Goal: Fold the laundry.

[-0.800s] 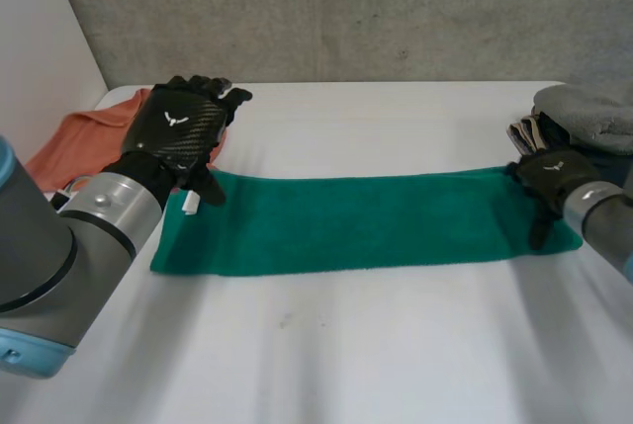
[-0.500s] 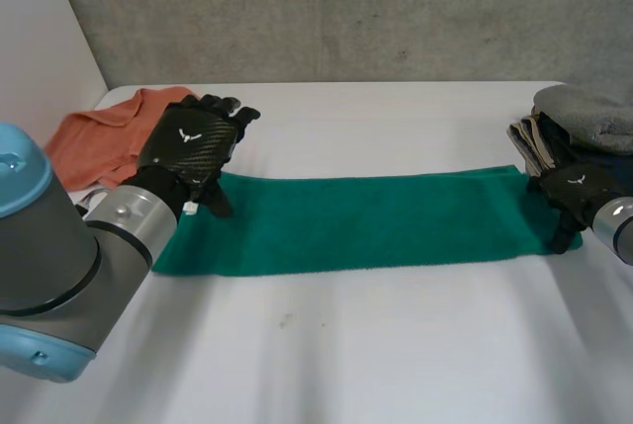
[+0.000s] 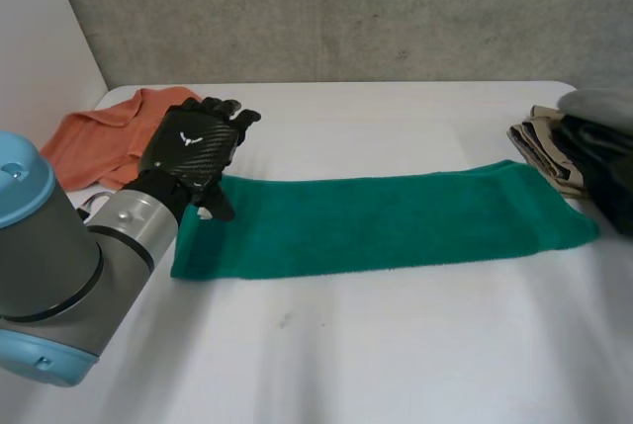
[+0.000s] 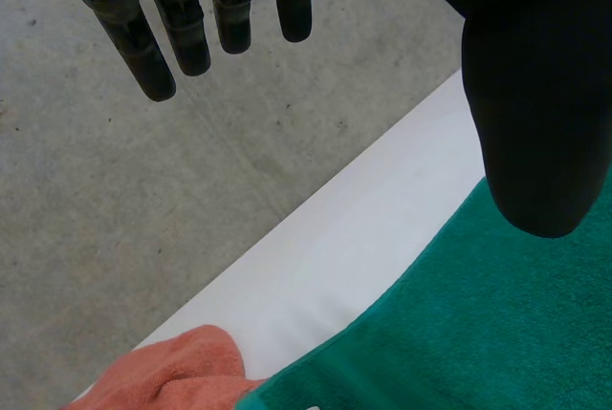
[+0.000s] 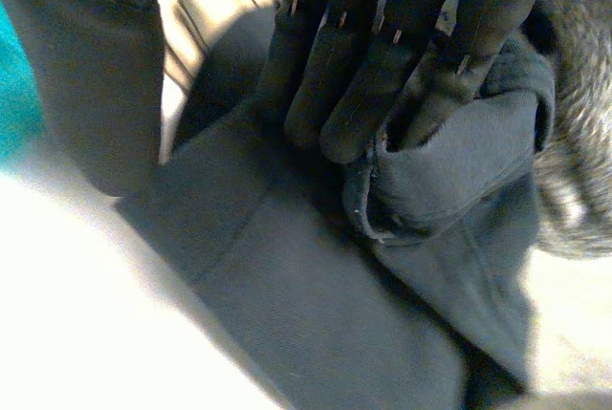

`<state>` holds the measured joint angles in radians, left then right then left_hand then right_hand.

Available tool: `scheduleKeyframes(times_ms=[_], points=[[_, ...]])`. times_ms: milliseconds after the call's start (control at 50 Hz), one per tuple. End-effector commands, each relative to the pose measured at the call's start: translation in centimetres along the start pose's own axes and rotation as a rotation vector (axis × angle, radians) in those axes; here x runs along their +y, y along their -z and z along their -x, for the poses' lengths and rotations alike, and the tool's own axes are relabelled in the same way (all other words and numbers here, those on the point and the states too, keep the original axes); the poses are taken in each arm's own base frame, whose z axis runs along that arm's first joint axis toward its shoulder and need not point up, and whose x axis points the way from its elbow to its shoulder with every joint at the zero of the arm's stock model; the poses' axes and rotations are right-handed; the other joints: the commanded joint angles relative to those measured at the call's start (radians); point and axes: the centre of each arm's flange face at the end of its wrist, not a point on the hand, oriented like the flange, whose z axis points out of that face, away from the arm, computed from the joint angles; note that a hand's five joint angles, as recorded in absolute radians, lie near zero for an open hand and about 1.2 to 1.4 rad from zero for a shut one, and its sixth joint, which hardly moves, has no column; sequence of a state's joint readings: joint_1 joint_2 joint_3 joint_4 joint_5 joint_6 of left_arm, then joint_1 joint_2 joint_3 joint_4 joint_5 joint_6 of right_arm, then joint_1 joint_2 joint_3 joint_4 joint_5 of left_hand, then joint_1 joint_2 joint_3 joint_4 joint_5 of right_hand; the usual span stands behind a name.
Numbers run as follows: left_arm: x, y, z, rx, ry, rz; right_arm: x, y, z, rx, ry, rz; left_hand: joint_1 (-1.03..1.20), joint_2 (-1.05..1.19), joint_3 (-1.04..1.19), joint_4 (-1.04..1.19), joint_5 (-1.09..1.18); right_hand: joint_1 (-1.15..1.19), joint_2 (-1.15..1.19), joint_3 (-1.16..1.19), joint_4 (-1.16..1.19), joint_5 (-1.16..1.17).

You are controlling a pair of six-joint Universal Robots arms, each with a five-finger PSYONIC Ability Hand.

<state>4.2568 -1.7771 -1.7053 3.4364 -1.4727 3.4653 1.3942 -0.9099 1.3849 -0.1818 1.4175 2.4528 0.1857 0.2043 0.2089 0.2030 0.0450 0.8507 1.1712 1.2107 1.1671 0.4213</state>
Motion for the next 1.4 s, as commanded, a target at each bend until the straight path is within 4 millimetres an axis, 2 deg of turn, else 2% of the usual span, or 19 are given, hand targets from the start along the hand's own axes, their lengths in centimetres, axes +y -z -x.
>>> scheduleKeyframes(times_ms=[20, 80, 140, 180, 200, 240, 260, 440, 700, 780, 840, 940, 1040, 1180, 1260, 1280, 1340, 1360, 1400], points=[[0.1, 0.2, 0.5, -0.015, 0.004, 0.003, 0.2, 0.1, -0.2, -0.013, 0.196, 0.078, -0.011, -0.03, -0.034, -0.028, -0.045, 0.546, 0.225, 0.186, 0.229, 0.8], [0.1, 0.3, 0.7, -0.019, 0.004, 0.005, -2.0, 0.5, 1.1, -0.036, 0.163, 0.009, -0.011, -0.03, -0.034, -0.028, -0.045, 0.546, 0.225, 0.186, 0.229, 0.8], [0.0, 0.4, 0.8, -0.025, 0.002, 0.003, -4.4, 1.1, 1.4, -0.034, 0.122, -0.076, -0.011, -0.03, -0.034, -0.028, -0.045, 0.546, 0.225, 0.186, 0.229, 0.8], [0.0, 0.5, 0.9, -0.026, 0.001, 0.004, -5.2, 1.4, 1.6, -0.037, 0.104, -0.102, -0.011, -0.03, -0.034, -0.028, -0.045, 0.546, 0.225, 0.186, 0.229, 0.8], [-0.1, 0.6, 0.9, -0.027, 0.0, 0.001, -5.9, 1.9, 2.0, -0.048, 0.089, -0.117, -0.011, -0.03, -0.034, -0.028, -0.045, 0.435, 0.114, 0.075, 0.118, 0.69], [-0.3, 0.7, 0.9, -0.027, 0.0, -0.004, -6.3, 2.3, 2.3, -0.059, 0.074, -0.125, -0.011, -0.03, -0.034, -0.028, -0.045, 0.03, -0.29, -0.33, -0.286, 0.285], [-0.2, 0.8, 0.9, -0.025, 0.0, -0.001, -6.4, 2.4, 2.3, -0.062, 0.065, -0.125, -0.011, -0.03, -0.034, -0.028, -0.045, -0.009, -0.33, -0.369, -0.326, 0.246], [-0.4, 1.1, 0.6, -0.013, -0.001, -0.01, -4.2, 3.1, 3.2, -0.175, 0.005, -0.051, -0.011, -0.03, -0.034, -0.028, -0.045, -0.288, -0.609, -0.648, -0.605, -0.034], [0.1, 1.2, 0.0, 0.002, 0.0, -0.002, -1.3, 1.8, 4.8, -0.225, 0.04, 0.0, -0.011, -0.03, -0.034, -0.028, -0.045, -0.362, -0.682, -0.722, -0.678, -0.107], [0.3, 1.0, -0.1, 0.003, 0.0, -0.006, -0.7, 1.2, 5.0, -0.215, 0.039, -0.007, -0.011, -0.03, -0.034, -0.028, -0.045, -0.295, -0.615, -0.655, -0.611, -0.04], [0.4, 0.9, -0.2, 0.003, 0.0, -0.006, -0.6, 0.8, 5.0, -0.196, 0.025, -0.031, -0.011, -0.03, -0.034, -0.028, -0.045, 0.543, 0.222, 0.183, 0.227, 0.798], [0.4, 0.9, -0.3, 0.004, 0.0, -0.006, -0.7, 0.2, 3.4, -0.119, 0.003, -0.046, -0.011, -0.03, -0.034, -0.028, -0.045, 0.546, 0.225, 0.186, 0.229, 0.8], [0.3, 0.9, -0.2, 0.001, -0.001, -0.008, 0.3, 0.1, 1.2, -0.041, 0.02, 0.026, -0.011, -0.03, -0.034, -0.028, -0.045, 0.546, 0.225, 0.186, 0.229, 0.8], [0.3, 1.0, 0.0, -0.003, 0.0, -0.004, -0.1, 0.3, -0.2, -0.01, 0.093, 0.036, -0.011, -0.03, -0.034, -0.028, -0.045, 0.546, 0.225, 0.186, 0.229, 0.8], [0.3, 1.0, 0.1, -0.006, -0.002, -0.004, -2.1, 1.0, 0.6, -0.021, 0.105, -0.02, -0.011, -0.03, -0.034, -0.028, -0.045, 0.546, 0.225, 0.186, 0.229, 0.8], [0.2, 1.1, 0.2, -0.009, -0.002, -0.003, -3.6, 1.4, 1.6, -0.034, 0.115, -0.065, -0.011, -0.03, -0.034, -0.028, -0.045, 0.546, 0.225, 0.186, 0.229, 0.8], [-0.1, 1.3, 0.8, -0.028, 0.004, -0.012, -6.1, 2.4, 3.5, -0.059, 0.14, -0.154, -0.011, -0.03, -0.034, -0.028, -0.045, 0.546, 0.225, 0.186, 0.229, 0.8], [-0.3, 1.4, 1.1, -0.036, 0.004, -0.017, -8.0, 3.3, 5.0, -0.078, 0.162, -0.232, -0.011, -0.03, -0.034, -0.028, -0.045, 0.546, 0.225, 0.186, 0.229, 0.8], [-0.4, 1.6, 1.6, -0.05, 0.005, -0.02, -10.1, 4.3, 6.5, -0.091, 0.19, -0.317, -0.011, -0.03, -0.034, -0.028, -0.045, 0.546, 0.225, 0.186, 0.229, 0.8]])
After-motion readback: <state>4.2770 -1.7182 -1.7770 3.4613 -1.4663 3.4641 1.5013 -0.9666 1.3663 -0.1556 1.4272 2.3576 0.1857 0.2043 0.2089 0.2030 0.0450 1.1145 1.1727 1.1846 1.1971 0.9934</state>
